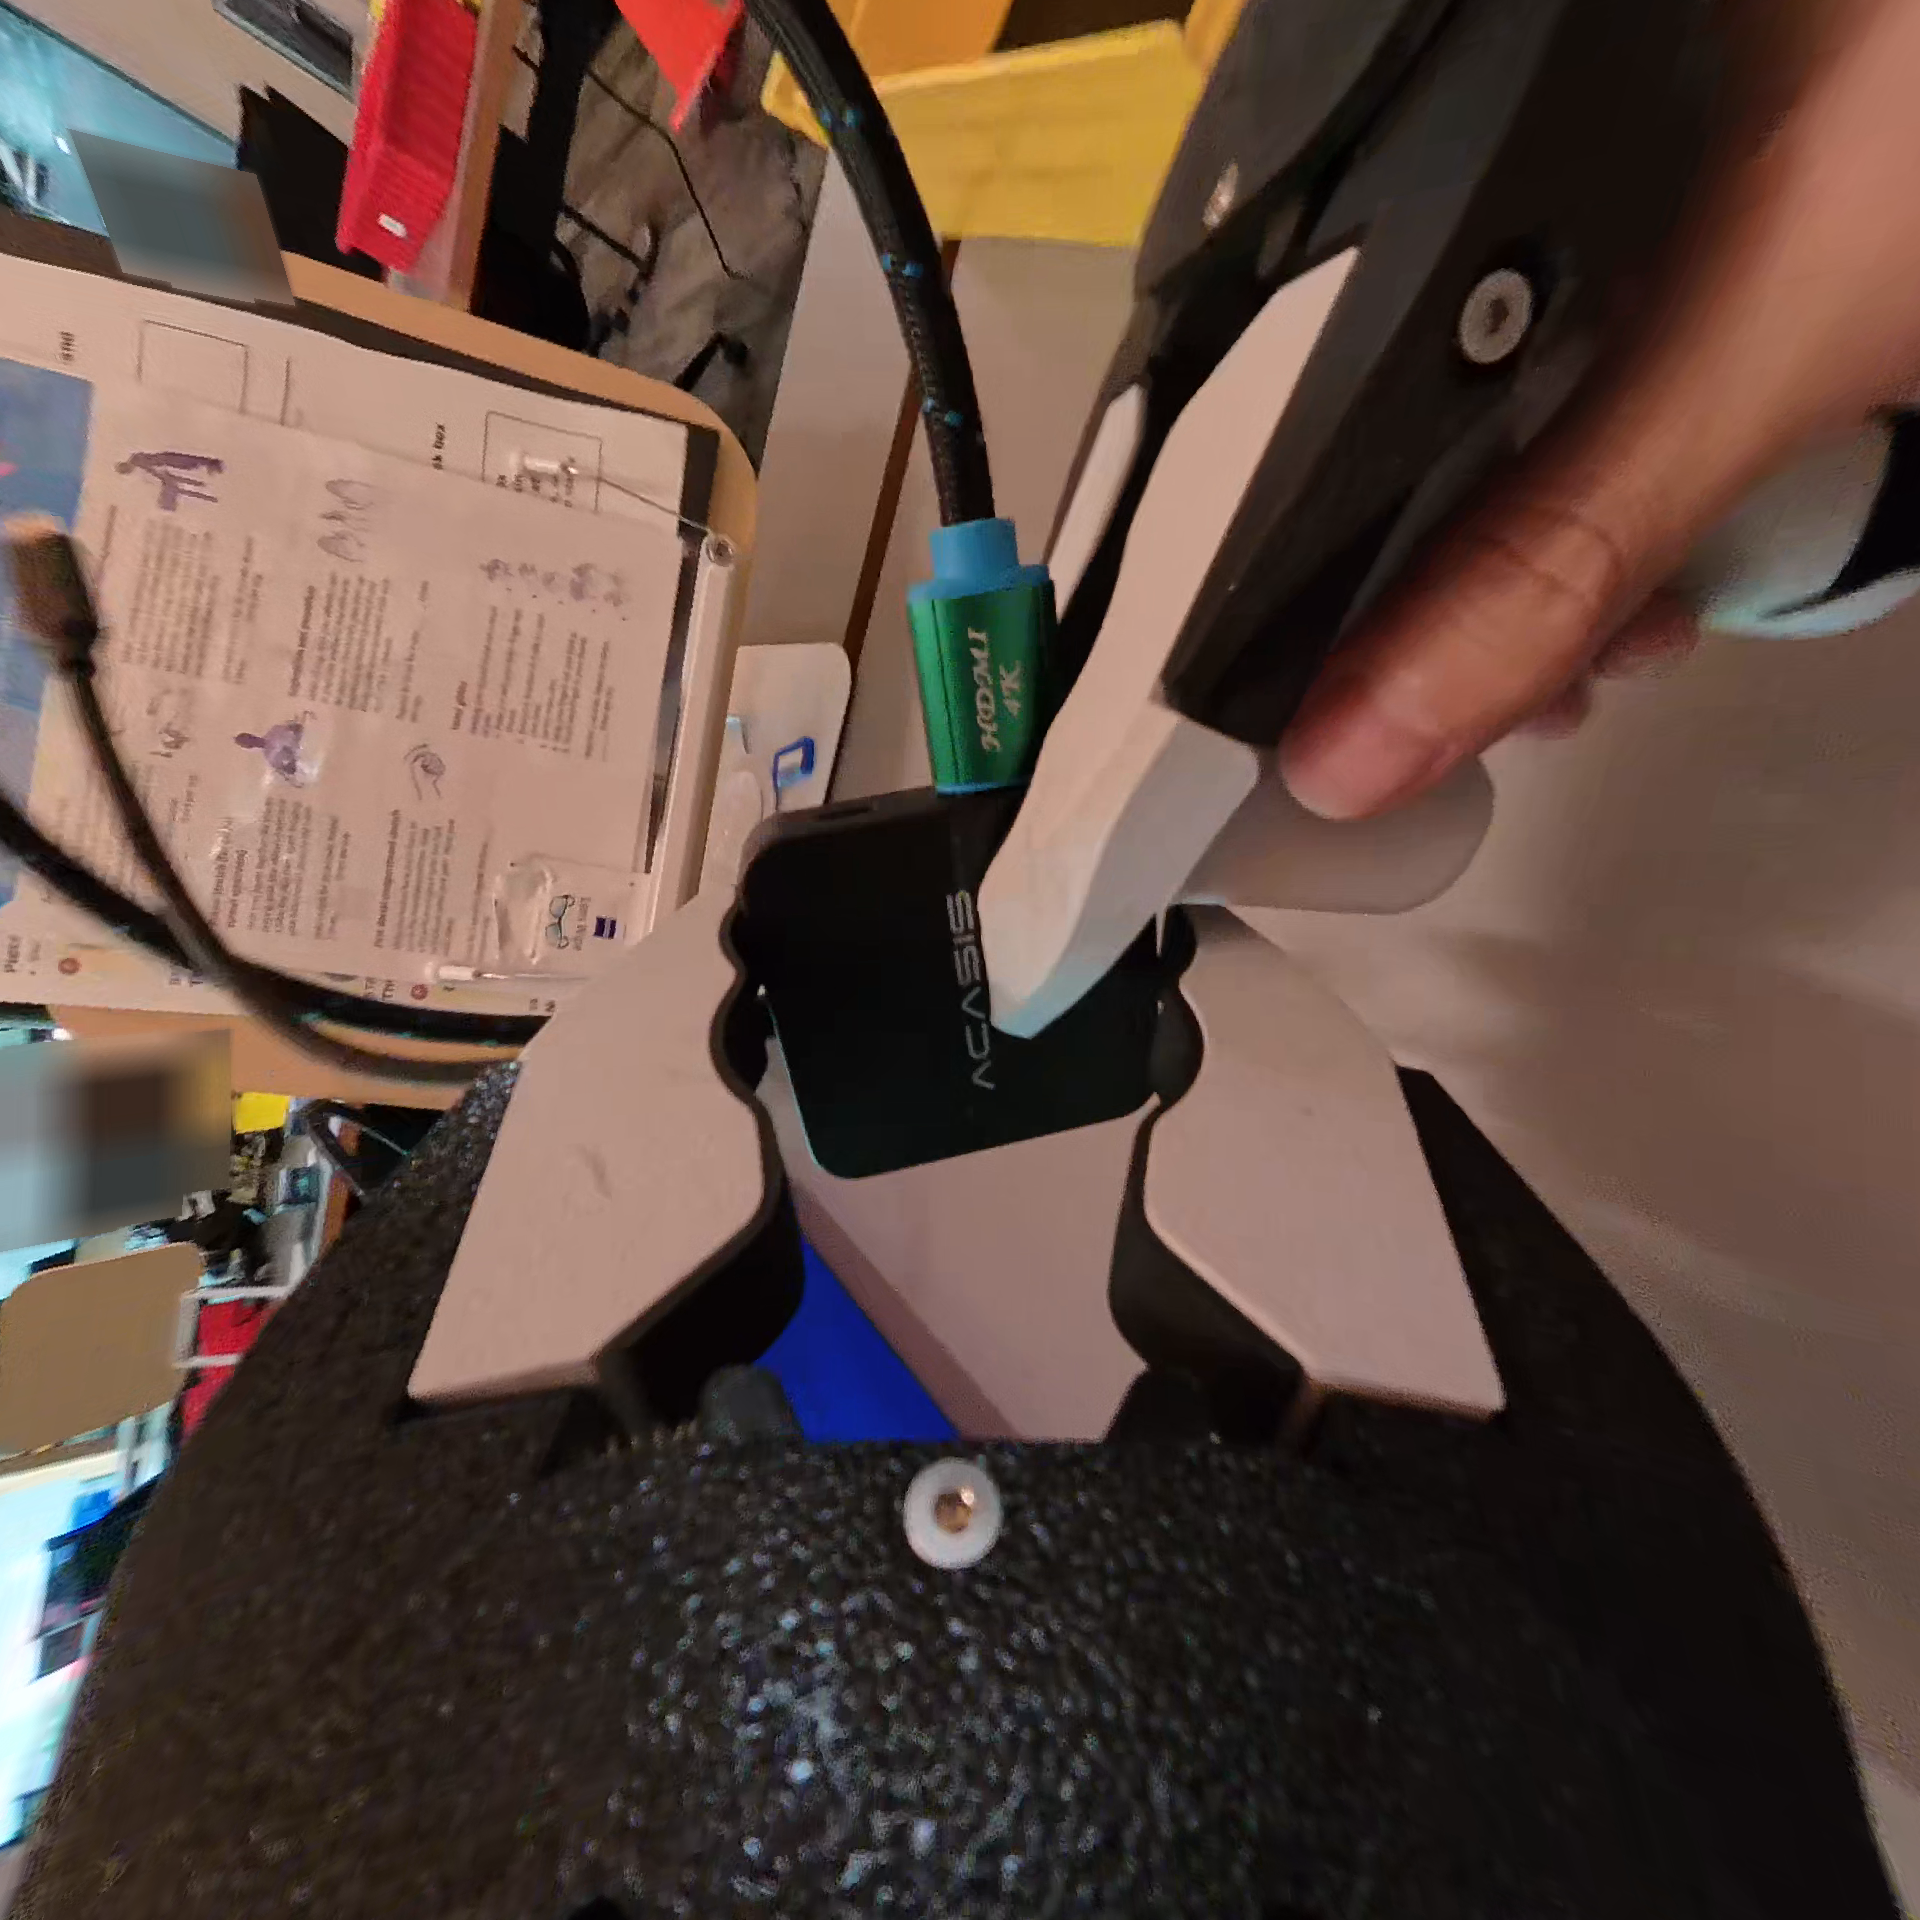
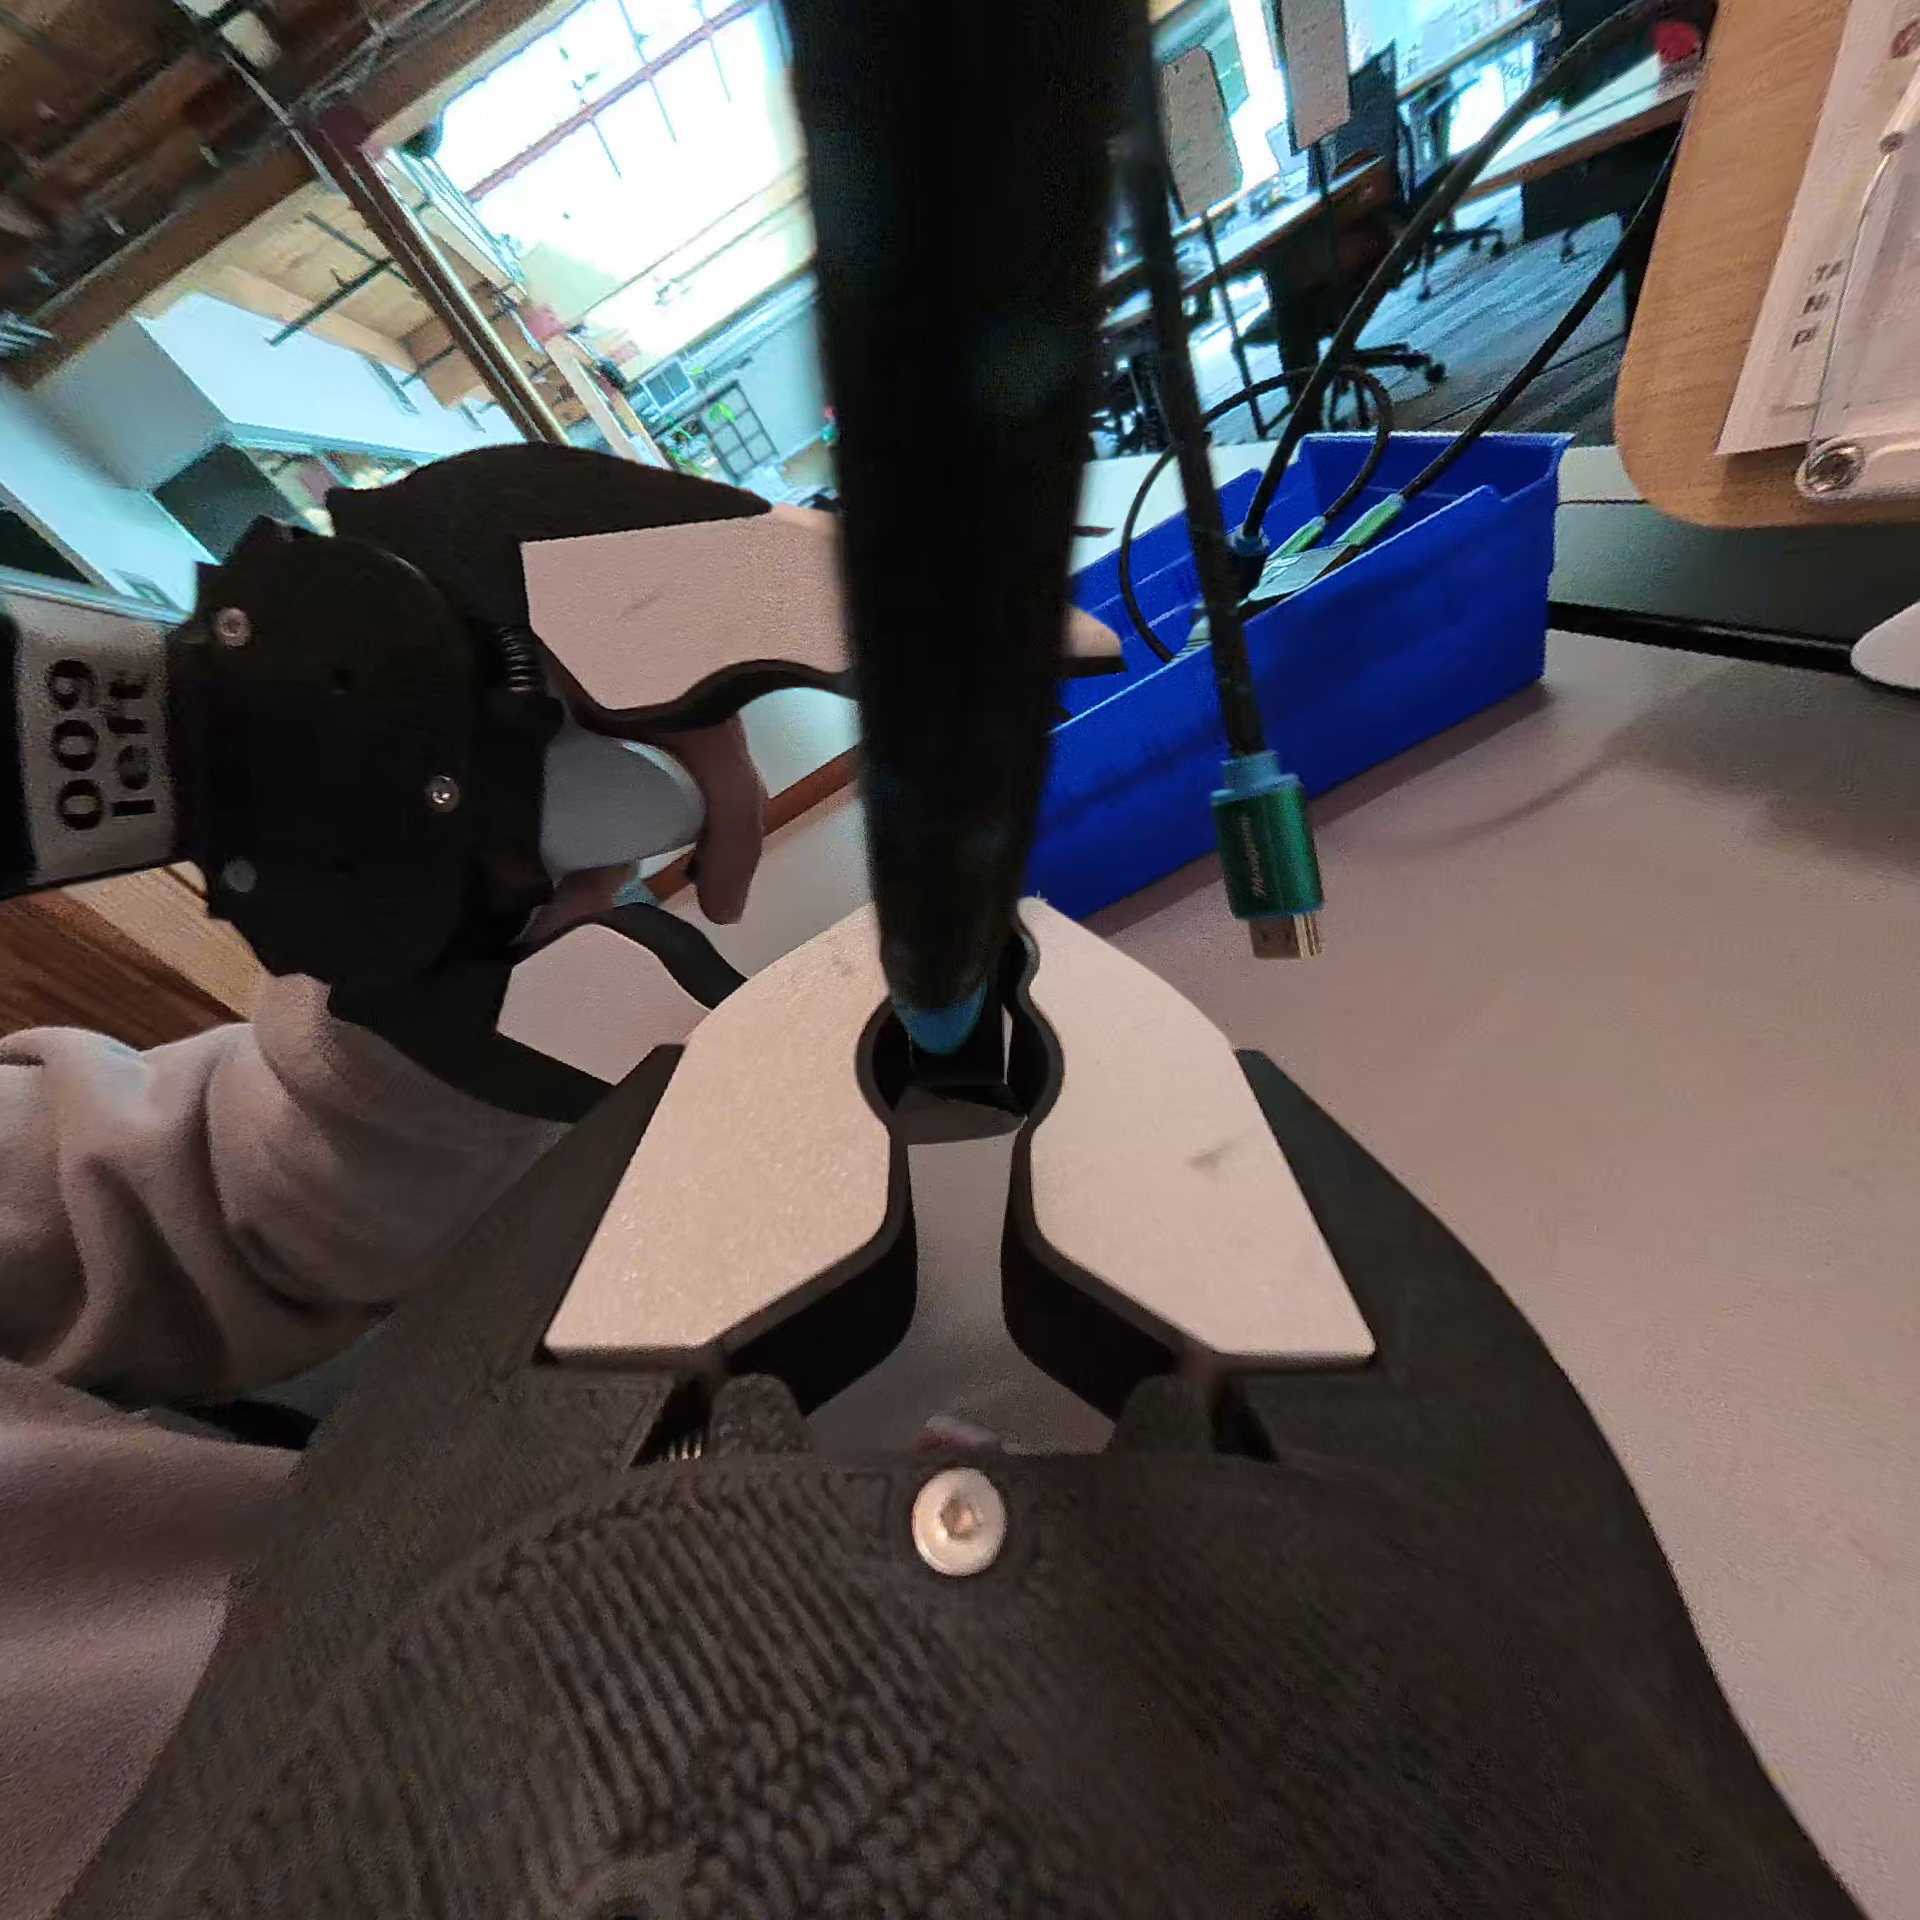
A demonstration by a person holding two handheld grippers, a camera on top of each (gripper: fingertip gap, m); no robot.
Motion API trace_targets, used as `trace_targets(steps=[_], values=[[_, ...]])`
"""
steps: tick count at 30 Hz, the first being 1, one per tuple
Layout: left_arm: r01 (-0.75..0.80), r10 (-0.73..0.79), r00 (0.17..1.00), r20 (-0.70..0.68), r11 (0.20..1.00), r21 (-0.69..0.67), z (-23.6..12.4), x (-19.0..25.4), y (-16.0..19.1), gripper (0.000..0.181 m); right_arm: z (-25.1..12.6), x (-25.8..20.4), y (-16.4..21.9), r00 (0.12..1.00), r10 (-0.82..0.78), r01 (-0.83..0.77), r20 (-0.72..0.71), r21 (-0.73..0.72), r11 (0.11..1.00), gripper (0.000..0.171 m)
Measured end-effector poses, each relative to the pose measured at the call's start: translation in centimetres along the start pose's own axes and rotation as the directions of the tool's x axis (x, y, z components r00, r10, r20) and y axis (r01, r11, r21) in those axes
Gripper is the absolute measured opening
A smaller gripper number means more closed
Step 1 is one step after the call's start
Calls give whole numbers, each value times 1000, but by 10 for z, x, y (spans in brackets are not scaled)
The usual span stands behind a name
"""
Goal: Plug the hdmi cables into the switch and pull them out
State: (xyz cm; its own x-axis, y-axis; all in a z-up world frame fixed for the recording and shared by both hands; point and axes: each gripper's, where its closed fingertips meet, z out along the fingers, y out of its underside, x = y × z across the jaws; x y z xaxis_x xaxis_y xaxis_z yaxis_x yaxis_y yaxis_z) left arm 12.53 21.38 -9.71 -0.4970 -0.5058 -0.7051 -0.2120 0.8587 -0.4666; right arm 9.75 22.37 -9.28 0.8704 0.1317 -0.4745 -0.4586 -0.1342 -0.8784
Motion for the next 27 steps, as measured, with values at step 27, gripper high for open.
trace_targets(steps=[27], values=[[157,-113,987,-111,771,618,-44,7,-35,73,-28,-51,-15,797,430,-472,424,-8,882,13]])
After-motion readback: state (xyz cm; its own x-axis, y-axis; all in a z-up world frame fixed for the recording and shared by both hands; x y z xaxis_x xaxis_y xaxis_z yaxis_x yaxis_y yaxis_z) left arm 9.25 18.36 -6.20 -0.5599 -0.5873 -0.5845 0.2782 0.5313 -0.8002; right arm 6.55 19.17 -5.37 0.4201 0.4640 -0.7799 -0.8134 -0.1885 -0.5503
